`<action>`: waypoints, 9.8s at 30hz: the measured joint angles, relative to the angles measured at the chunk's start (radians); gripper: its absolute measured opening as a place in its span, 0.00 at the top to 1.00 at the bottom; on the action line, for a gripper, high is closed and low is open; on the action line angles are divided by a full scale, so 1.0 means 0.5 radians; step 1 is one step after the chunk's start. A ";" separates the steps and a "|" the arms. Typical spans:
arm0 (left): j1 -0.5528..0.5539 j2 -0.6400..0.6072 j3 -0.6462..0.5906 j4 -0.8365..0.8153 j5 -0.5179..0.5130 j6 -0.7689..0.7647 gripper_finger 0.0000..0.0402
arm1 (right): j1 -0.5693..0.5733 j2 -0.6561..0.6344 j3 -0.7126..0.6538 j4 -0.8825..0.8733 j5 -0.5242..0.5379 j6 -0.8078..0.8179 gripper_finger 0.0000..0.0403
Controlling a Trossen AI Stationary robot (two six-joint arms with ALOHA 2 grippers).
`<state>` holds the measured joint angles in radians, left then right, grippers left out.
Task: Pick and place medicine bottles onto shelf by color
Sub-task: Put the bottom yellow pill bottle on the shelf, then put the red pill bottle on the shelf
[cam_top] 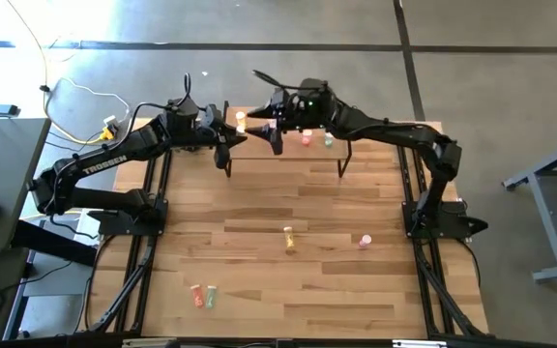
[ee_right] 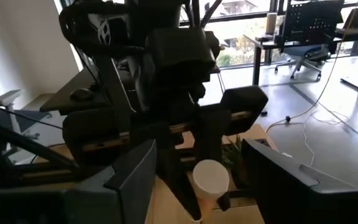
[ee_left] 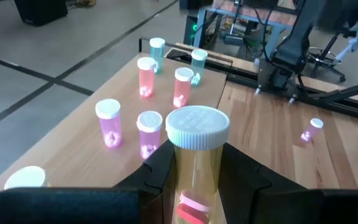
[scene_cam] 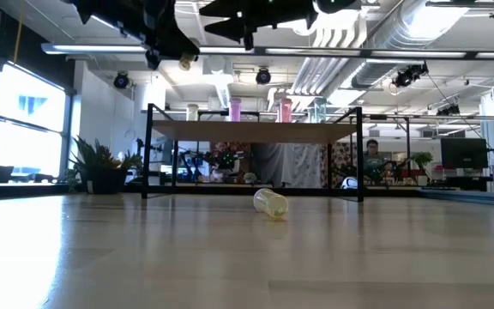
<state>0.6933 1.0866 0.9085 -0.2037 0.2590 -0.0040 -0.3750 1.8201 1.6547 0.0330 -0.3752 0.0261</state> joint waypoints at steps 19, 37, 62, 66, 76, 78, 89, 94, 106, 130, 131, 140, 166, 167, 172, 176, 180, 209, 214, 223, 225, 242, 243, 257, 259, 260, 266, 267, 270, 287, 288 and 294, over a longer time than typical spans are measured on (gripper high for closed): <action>-0.046 0.000 0.000 0.169 0.037 -0.005 0.79 | 0.026 0.141 -0.001 0.108 0.049 0.163 0.44; -0.056 0.000 0.000 0.206 0.034 0.006 0.79 | 0.046 0.138 -0.001 0.129 0.001 0.179 0.68; -0.055 0.000 0.000 0.182 0.030 -0.037 0.70 | 0.048 0.137 -0.001 0.119 -0.005 0.179 0.74; -0.054 0.000 0.000 0.180 0.029 -0.037 0.65 | 0.048 0.137 -0.001 0.119 -0.008 0.179 0.74; -0.054 -0.001 0.000 0.176 0.029 -0.037 0.46 | 0.048 0.137 -0.001 0.111 0.009 0.176 0.74; -0.054 -0.006 0.000 0.151 0.029 -0.037 0.44 | 0.048 0.137 -0.001 0.107 0.012 0.174 0.74; -0.053 -0.038 0.001 0.061 0.029 -0.018 0.41 | 0.044 0.137 -0.001 0.104 0.054 0.171 0.74; -0.053 -0.109 0.001 0.041 -0.023 0.031 0.40 | 0.044 0.137 -0.001 0.104 0.069 0.157 0.74; -0.051 -0.293 0.002 -0.057 -0.130 -0.010 0.40 | 0.043 0.137 -0.001 0.114 0.180 0.131 0.74; -0.051 -0.666 0.002 -0.261 -0.133 -0.195 0.40 | 0.052 0.392 -0.002 0.295 0.414 -0.230 0.74; -0.051 -0.666 0.002 -0.274 -0.145 -0.195 0.40 | 0.054 0.402 -0.002 0.274 0.407 -0.236 0.74; -0.050 -0.666 0.002 -0.334 -0.242 -0.195 0.40 | 0.060 0.446 -0.002 0.254 0.405 -0.429 0.74; -0.050 -0.665 0.001 -0.333 -0.250 -0.195 0.40 | 0.063 0.599 0.272 -0.049 0.590 -0.322 0.74; -0.051 -0.665 0.001 -0.334 -0.250 -0.195 0.40 | 0.067 0.608 0.272 -0.043 0.603 -0.315 0.74; -0.050 -0.665 0.001 -0.334 -0.250 -0.163 0.40 | 0.096 0.614 0.272 -0.022 0.731 -0.276 0.74; -0.050 -0.665 0.001 -0.333 -0.250 -0.157 0.40 | 0.102 0.615 0.272 -0.027 0.795 -0.272 0.74; -0.050 -0.665 0.001 -0.333 -0.249 -0.142 0.40 | 0.096 0.615 0.272 -0.111 0.799 -0.262 0.74; -0.050 -0.665 0.000 -0.383 -0.245 -0.142 0.40 | 0.087 0.656 0.275 -0.101 0.767 -0.225 0.68; -0.050 -0.665 0.000 -0.383 -0.246 -0.142 0.40 | 0.087 0.659 0.274 -0.118 0.767 -0.218 0.61; -0.050 -0.665 0.000 -0.384 -0.247 -0.142 0.40 | 0.087 0.659 0.313 -0.117 0.866 -0.235 0.55; -0.050 -0.665 0.000 -0.385 -0.248 -0.142 0.40 | 0.087 0.659 0.338 -0.127 0.867 -0.272 0.55; -0.050 -0.665 0.000 -0.451 -0.248 -0.142 0.40 | 0.093 0.573 0.383 -0.211 0.864 -0.235 0.55; -0.050 -0.665 0.000 -0.479 -0.248 -0.143 0.40 | 0.096 0.563 0.384 -0.211 0.862 -0.201 0.55; -0.057 -0.665 0.000 -0.957 -0.251 -0.458 0.40 | 0.149 0.317 0.384 -0.661 0.819 -0.007 0.55; -0.070 -0.665 0.000 -1.033 -0.278 -0.478 0.40 | 0.156 0.283 0.384 -0.744 0.818 0.002 0.55; -0.085 -0.665 0.000 -1.063 -0.311 -0.494 0.40 | 0.162 0.267 0.384 -0.793 0.816 0.013 0.55; -0.281 -0.665 0.000 -1.125 -0.484 -0.567 0.40 | 0.224 0.193 0.384 -1.001 0.812 0.150 0.55; -0.322 -0.665 0.000 -1.123 -0.491 -0.570 0.40 | 0.236 0.180 0.384 -1.026 0.811 0.177 0.55; -0.450 -0.653 0.000 -1.109 -0.517 -0.612 0.40 | 0.279 0.147 0.384 -1.113 0.813 0.258 0.55; -1.392 -0.614 -0.001 -1.187 -0.967 -1.099 0.40 | 0.667 0.107 0.384 -1.773 0.823 0.956 0.55; -1.451 -0.603 -0.001 -1.187 -1.005 -1.121 0.40 | 0.697 0.107 0.384 -1.810 0.843 0.983 0.55; -1.775 -0.501 -0.001 -1.186 -1.224 -1.258 0.40 | 0.870 0.107 0.369 -2.041 0.974 1.099 0.55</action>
<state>-0.1940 0.8364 0.9081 -0.7967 -0.3531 -0.6331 0.0600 1.8736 1.8391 -0.9877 0.1118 0.5757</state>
